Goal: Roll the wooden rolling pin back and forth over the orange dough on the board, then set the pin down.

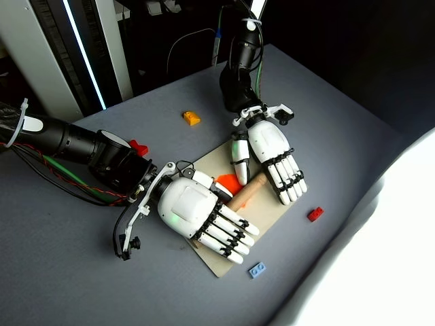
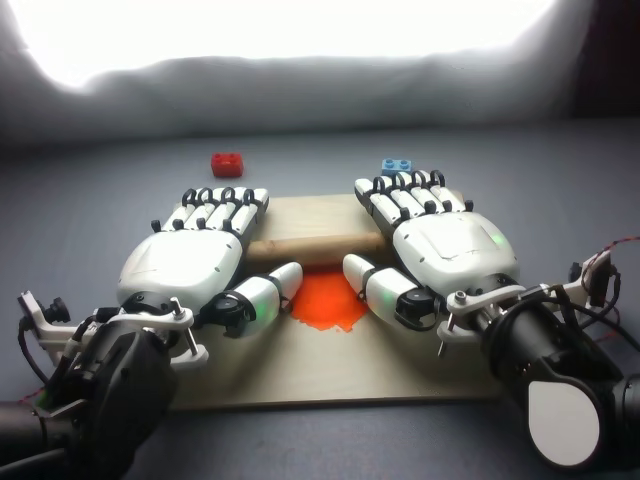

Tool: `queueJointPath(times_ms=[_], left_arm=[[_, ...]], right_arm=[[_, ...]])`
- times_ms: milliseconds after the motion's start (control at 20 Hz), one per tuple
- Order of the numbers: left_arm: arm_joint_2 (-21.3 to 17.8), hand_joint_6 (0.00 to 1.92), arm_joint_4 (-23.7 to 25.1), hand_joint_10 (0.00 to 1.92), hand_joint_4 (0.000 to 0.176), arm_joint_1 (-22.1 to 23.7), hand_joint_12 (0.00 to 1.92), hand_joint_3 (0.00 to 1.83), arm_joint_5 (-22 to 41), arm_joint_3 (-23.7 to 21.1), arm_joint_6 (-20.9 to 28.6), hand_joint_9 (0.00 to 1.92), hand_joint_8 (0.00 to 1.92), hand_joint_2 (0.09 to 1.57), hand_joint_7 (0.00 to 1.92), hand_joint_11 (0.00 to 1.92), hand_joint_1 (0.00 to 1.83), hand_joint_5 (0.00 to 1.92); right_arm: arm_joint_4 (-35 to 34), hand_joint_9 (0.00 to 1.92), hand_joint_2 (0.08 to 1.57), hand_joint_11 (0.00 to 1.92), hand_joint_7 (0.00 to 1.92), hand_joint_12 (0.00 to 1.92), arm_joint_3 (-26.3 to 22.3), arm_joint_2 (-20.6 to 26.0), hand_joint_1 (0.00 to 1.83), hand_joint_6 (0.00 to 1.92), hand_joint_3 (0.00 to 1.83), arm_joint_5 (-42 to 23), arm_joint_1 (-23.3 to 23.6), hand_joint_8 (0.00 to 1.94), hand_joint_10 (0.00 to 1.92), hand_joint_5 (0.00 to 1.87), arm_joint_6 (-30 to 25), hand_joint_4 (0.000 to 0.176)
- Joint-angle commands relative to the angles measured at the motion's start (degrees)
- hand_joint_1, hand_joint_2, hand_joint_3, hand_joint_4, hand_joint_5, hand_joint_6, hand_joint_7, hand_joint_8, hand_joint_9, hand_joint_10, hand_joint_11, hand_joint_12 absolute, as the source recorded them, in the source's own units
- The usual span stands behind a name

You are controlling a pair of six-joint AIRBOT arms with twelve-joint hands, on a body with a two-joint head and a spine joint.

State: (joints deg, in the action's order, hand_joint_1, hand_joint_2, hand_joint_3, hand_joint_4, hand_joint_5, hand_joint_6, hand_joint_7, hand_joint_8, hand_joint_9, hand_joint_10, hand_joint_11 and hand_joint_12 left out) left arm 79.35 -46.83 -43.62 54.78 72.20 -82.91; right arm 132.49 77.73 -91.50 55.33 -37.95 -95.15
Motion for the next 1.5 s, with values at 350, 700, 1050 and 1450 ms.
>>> queueJointPath(times_ms=[350,700,1050,1450], left_arm=[[1.1,0.0,1.9,0.0,0.0,0.9,0.0,0.0,2.2,2.1,-0.5,0.0,0.0,1.44,0.0,0.0,0.0,0.0],[1.7,0.0,1.9,0.0,0.0,1.2,0.0,0.0,1.2,3.8,-0.5,0.0,0.0,1.44,0.0,0.0,0.0,0.0],[2.3,0.0,1.8,0.0,0.0,1.4,0.0,0.0,0.6,5.0,-0.4,0.0,0.0,1.44,0.0,0.0,0.0,0.0],[2.9,0.0,1.9,0.0,0.0,1.8,0.0,0.0,-0.3,6.4,-0.2,0.0,0.0,1.44,0.0,0.0,0.0,0.0]], right_arm=[[1.2,0.01,1.51,0.0,0.05,0.0,2.2,0.2,0.0,0.01,0.0,2.8,1.2,0.01,0.0,0.06,-1.9,0.0],[1.2,0.02,1.51,0.0,0.05,0.0,3.1,0.2,0.0,0.01,0.0,1.6,1.5,0.0,0.0,0.06,-3.0,0.0],[1.3,0.0,1.51,0.0,0.04,0.0,3.8,0.2,0.0,0.01,0.0,0.3,1.7,0.01,0.0,0.06,-3.2,0.0],[4.7,0.0,1.51,0.0,0.03,0.0,3.9,0.3,0.0,0.0,0.0,0.7,1.6,0.0,0.0,0.05,-3.7,0.0]])
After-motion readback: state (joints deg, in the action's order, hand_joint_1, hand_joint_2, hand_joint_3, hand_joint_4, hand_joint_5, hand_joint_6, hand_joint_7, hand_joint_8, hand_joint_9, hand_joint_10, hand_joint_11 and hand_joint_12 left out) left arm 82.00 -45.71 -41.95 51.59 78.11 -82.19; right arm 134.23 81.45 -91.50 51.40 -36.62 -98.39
